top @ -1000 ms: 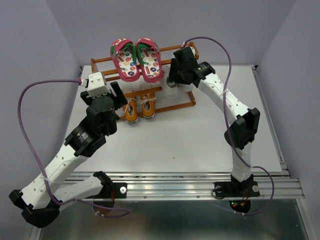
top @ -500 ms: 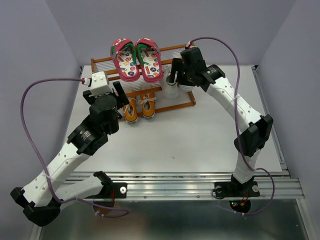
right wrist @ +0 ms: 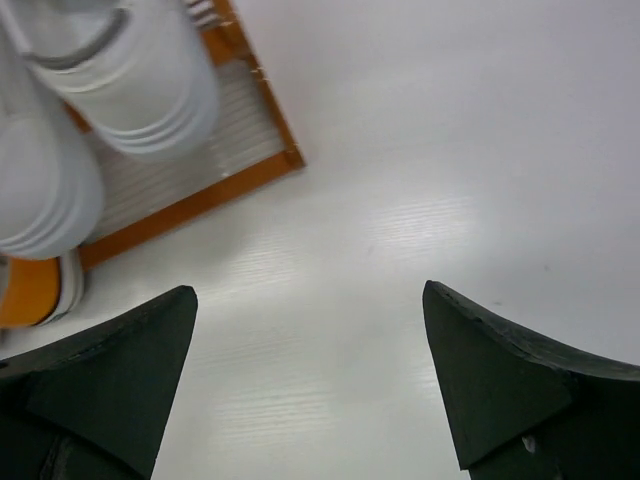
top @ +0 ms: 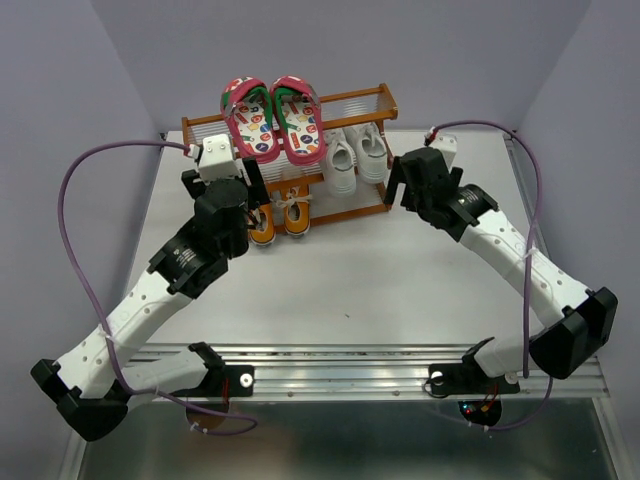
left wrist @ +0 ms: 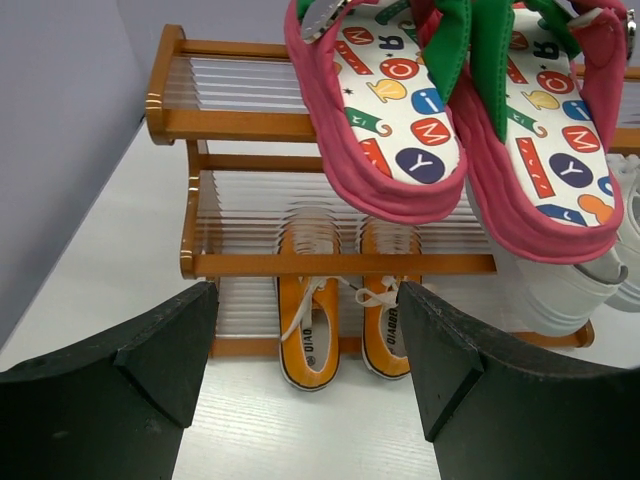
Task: Place and organize the shoes onto the shoe shelf
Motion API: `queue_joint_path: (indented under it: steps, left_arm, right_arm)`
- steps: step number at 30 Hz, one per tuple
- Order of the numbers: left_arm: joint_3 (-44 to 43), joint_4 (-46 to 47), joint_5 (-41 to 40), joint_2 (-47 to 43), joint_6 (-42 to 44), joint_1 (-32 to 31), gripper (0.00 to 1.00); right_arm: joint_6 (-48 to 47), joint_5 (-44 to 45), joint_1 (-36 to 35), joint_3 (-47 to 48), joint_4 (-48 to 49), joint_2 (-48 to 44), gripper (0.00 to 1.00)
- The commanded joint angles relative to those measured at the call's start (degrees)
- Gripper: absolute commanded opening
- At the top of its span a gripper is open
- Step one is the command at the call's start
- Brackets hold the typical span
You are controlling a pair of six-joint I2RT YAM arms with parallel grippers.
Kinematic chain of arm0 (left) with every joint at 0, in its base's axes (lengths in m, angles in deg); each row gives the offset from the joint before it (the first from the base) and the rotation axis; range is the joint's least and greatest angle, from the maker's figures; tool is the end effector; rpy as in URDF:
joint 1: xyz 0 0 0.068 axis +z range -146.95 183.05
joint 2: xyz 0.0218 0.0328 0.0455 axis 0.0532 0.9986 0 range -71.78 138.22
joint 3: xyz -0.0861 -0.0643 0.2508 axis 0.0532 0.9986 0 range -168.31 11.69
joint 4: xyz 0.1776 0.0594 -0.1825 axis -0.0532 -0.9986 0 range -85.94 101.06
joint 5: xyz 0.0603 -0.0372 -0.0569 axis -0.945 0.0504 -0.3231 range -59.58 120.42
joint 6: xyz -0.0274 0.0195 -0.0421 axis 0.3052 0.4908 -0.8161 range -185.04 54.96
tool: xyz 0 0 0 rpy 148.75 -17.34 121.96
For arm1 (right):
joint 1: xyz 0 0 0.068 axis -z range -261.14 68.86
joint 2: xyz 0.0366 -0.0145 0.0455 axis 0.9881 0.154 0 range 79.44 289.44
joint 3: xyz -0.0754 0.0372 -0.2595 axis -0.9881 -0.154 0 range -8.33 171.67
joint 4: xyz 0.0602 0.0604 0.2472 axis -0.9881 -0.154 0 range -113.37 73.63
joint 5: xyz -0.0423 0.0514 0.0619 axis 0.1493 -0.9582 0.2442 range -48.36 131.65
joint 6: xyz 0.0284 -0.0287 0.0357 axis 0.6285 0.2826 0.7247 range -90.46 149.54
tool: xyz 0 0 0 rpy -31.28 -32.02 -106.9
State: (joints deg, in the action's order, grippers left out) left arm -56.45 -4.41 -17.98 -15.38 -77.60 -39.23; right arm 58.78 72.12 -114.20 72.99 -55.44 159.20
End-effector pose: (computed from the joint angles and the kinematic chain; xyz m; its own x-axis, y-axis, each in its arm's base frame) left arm 0.1651 -0.1142 0.4357 -0.0240 -0.1733 -0.9846 -0.1134 0.9790 -0.1695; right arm 0.2608 0.1482 0.3761 -0.5103 0.1701 -0.8430 0.1332 0.9841 0.1179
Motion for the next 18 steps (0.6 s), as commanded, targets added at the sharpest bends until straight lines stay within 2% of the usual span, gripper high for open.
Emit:
queue_joint_path:
  steps: [1, 6, 18]
  left_arm:
    - [-3.9, 2.8, 2.9, 1.2, 1.7, 0.2, 0.83]
    - [-7.4, 2.9, 5.5, 3.5, 2.1, 0.2, 0.83]
    - [-10.1, 4.7, 6.9, 4.7, 2.9, 0.4, 0.83]
  right_arm:
    - [7.5, 16.2, 0.0, -4.0, -1.6, -3.7, 1.00]
    - [14.7, 20.7, 0.0, -10.1, -2.1, -10.7, 1.00]
    - [20.7, 23.0, 0.0, -19.4, -2.7, -18.7, 1.00]
